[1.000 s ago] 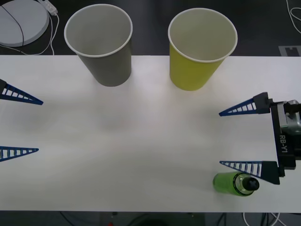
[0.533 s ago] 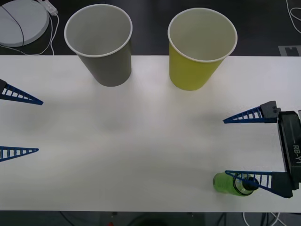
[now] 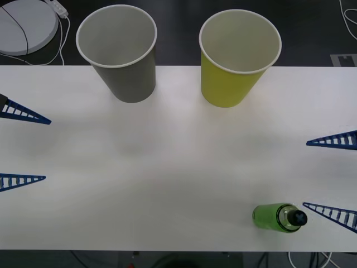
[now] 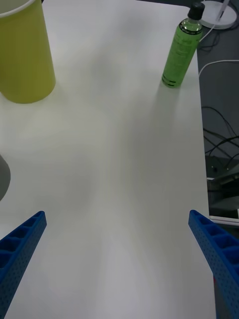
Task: Put the can into the green bin and the plastic bottle into the gray bin
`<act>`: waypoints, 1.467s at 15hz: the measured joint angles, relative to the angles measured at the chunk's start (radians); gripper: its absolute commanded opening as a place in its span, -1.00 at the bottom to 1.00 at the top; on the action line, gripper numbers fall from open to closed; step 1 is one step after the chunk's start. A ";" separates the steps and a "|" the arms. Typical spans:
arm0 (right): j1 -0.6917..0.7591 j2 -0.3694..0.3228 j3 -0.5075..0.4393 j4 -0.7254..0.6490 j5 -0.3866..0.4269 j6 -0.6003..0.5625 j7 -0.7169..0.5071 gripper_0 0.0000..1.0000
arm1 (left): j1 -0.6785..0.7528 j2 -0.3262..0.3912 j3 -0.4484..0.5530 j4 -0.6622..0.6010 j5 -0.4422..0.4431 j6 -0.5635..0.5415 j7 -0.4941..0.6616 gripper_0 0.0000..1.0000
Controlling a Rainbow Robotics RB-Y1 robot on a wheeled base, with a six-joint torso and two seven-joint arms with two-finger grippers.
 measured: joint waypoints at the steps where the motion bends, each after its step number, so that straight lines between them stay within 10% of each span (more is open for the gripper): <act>1: 0.020 0.000 -0.014 0.036 -0.030 -0.019 0.037 1.00 | 0.000 0.000 0.000 0.000 0.000 0.000 0.000 1.00; 13: 0.022 -0.001 -0.067 0.610 -0.142 -0.377 0.295 1.00 | 0.000 0.000 0.000 0.000 0.000 0.000 0.000 1.00; 22: 0.183 0.000 0.074 0.709 -0.339 -0.173 0.520 1.00 | 0.000 0.000 0.000 0.000 0.000 0.000 0.000 1.00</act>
